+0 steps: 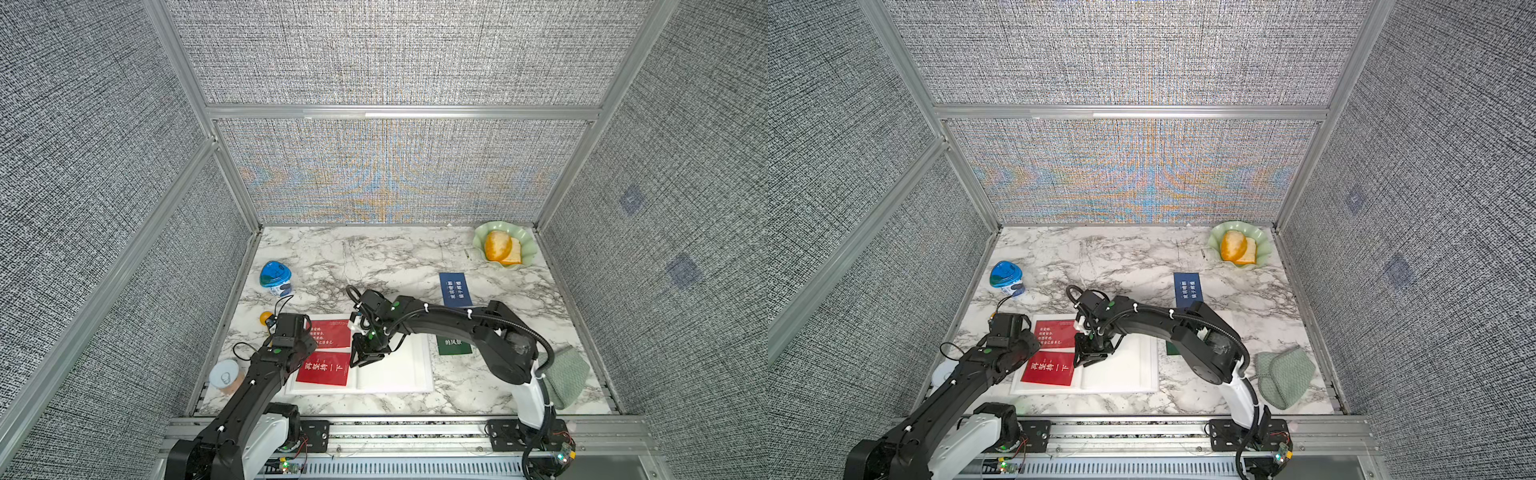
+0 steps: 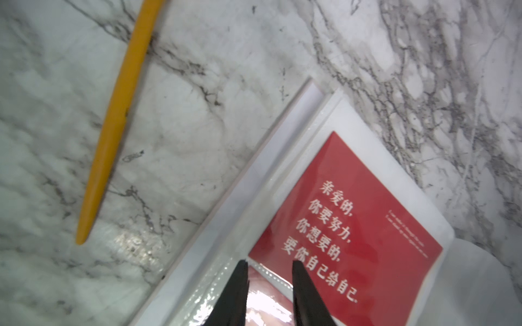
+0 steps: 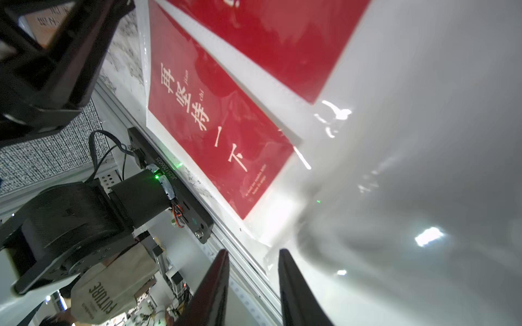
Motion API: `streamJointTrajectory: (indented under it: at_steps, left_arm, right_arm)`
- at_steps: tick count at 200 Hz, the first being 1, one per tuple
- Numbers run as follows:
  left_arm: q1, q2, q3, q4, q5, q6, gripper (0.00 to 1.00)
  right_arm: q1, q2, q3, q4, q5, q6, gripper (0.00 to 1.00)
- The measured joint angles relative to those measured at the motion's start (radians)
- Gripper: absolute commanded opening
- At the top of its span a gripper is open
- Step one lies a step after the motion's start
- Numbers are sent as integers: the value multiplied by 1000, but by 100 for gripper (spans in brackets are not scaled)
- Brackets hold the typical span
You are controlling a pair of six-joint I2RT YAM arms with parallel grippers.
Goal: Place the photos into the photo albums
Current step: Insert the photo into the photo album, then turn the page of the photo album at the center of the board.
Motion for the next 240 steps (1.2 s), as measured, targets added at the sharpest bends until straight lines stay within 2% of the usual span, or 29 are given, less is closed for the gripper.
streamJointTrajectory:
  at_steps: [58,77,98,133,178,215,240]
  left_arm:
    - [-15,-1,59,19,99,63,32]
    - [-59,0,70,53,134,74,33]
    - [-148,34,96,97,159,80,33]
    - [-307,163,150,187,200,80,33]
    - [-484,386,270,251,220,100,32]
    - [-552,565,377,253,233,130,31]
    - [-583,638,413,245,236,144,30]
  right_arm:
    - [-67,-161,-145,9,106,-13,33]
    - [-110,-209,-193,12,144,-15,33]
    - [-166,-263,-247,22,178,-16,34]
    - [-244,-340,-323,34,227,-9,33]
    - [-265,-395,-369,50,281,6,33]
    - [-270,-412,-409,74,309,36,33]
    - [-270,-412,-419,85,314,49,33]
